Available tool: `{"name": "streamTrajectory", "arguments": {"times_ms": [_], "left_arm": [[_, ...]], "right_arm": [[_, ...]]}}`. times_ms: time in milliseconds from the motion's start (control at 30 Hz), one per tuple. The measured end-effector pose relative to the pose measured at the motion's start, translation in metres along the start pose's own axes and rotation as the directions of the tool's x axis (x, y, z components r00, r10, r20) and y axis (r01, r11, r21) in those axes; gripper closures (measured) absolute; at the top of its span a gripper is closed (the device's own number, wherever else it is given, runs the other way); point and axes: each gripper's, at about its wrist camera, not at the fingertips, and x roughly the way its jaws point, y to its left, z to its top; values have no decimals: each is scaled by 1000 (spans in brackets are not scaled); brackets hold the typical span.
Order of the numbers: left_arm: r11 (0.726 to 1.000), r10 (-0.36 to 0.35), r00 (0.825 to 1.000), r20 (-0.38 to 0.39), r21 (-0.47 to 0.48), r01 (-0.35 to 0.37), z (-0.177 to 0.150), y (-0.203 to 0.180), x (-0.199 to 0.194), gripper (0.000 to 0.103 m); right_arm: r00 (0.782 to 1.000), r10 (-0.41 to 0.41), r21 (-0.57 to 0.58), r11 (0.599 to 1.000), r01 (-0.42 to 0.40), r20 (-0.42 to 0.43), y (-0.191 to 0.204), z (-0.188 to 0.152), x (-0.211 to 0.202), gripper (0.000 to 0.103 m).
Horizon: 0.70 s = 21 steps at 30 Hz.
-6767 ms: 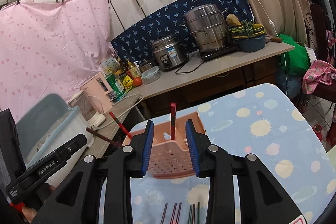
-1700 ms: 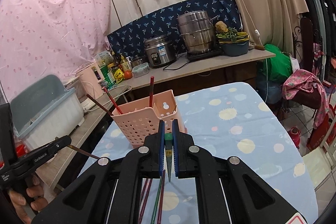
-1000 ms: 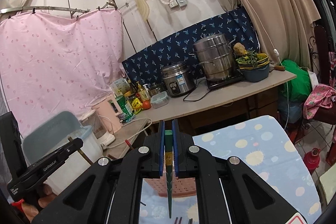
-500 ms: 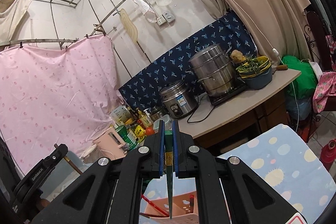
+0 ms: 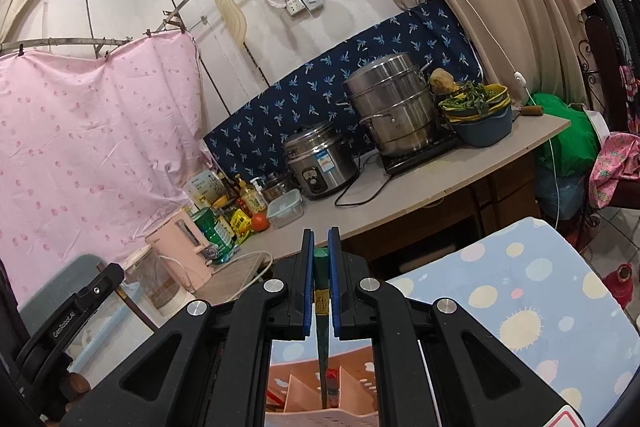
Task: Organize utensils
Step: 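Carry both chopsticks to the pink basket and open both tools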
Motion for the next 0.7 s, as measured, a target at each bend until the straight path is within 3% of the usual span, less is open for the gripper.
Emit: {"name": "streamTrajectory", "arguments": {"times_ms": [167, 267, 333, 400, 700], "left_arm": [[1000, -11, 999, -51, -22, 10, -11, 6, 8, 96], [999, -10, 997, -71, -32, 8, -14, 8, 8, 95], [999, -15, 996, -85, -37, 12, -14, 7, 7, 87], [999, -7, 996, -87, -40, 4, -13, 8, 6, 71], [999, 1, 995, -98, -38, -4, -13, 6, -6, 58]], "right_arm": [[999, -5, -18, 1000, 5, -43, -1, -12, 6, 96], [998, -3, -11, 1000, 2, -58, -2, -15, 6, 90], [998, -4, -13, 1000, 3, -61, -2, -15, 5, 87], [998, -1, -15, 1000, 0, -61, -3, -16, 1, 86], [998, 19, -23, 1000, -21, -64, 5, -16, -16, 83]]}}
